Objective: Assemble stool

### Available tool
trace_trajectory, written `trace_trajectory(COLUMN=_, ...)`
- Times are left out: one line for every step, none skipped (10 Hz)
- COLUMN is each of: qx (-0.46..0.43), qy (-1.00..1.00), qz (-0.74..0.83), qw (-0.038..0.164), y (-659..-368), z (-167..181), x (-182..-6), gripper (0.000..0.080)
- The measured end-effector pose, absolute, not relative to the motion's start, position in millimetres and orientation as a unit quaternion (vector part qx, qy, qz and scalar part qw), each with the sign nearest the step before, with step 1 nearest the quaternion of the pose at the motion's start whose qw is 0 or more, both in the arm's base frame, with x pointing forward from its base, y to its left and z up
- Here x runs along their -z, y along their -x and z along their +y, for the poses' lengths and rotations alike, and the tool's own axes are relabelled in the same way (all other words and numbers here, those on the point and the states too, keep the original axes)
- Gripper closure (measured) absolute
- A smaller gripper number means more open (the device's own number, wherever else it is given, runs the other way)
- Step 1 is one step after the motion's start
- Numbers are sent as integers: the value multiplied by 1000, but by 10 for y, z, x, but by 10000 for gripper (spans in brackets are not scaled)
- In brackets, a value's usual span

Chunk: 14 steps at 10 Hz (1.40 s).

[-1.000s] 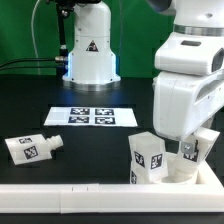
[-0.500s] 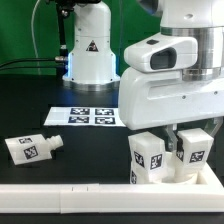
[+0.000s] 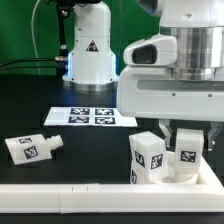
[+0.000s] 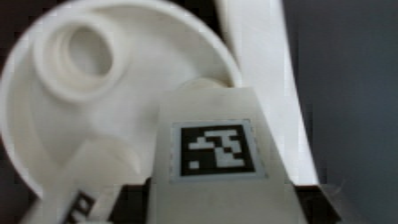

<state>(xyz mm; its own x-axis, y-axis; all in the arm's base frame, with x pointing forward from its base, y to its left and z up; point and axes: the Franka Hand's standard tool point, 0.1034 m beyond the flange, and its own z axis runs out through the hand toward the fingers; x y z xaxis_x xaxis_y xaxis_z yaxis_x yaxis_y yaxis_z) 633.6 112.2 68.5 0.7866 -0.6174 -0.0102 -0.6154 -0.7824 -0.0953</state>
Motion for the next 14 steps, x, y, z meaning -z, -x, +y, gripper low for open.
trace_trajectory(qx=8, qy=931, qz=361, qw=52, y=-6337, z=1110, x=-687, gripper=466)
trace_trajectory(qx=5, qy=918, qz=393, qw=52, y=-6335, z=1109, x=-685, gripper=466)
trace_trajectory(qx=4, qy=908, qz=417, qw=52, y=-6334, z=1106, x=-685, gripper=466)
trace_trajectory(qx=2, qy=896, qz=440, qw=53, y=-6333, z=1106, x=-684, gripper=466)
trace_trajectory(qx=-3, qy=868, qz=494, qw=54, y=-6329, z=1103, x=-682, gripper=466)
trace_trajectory(qx=-10, qy=830, qz=554, qw=56, y=-6328, z=1099, x=-681, gripper=466)
trace_trajectory(qx=-19, qy=761, qz=646, qw=58, y=-6316, z=1119, x=-673, gripper=466)
trace_trajectory(qx=-22, qy=692, qz=719, qw=56, y=-6316, z=1127, x=-670, gripper=466)
trace_trajectory(qx=-22, qy=645, qz=761, qw=65, y=-6325, z=1121, x=-668, gripper=466)
trace_trajectory(qx=-19, qy=621, qz=781, qw=65, y=-6323, z=1131, x=-669, gripper=466)
trace_trajectory(qx=-16, qy=634, qz=770, qw=64, y=-6323, z=1126, x=-670, gripper=466)
trace_trajectory(qx=-20, qy=667, qz=742, qw=59, y=-6306, z=1130, x=-673, gripper=466)
trace_trajectory(qx=-35, qy=703, qz=709, qw=49, y=-6287, z=1150, x=-707, gripper=282)
trace_trajectory(qx=-41, qy=756, qz=651, qw=47, y=-6264, z=1166, x=-768, gripper=282)
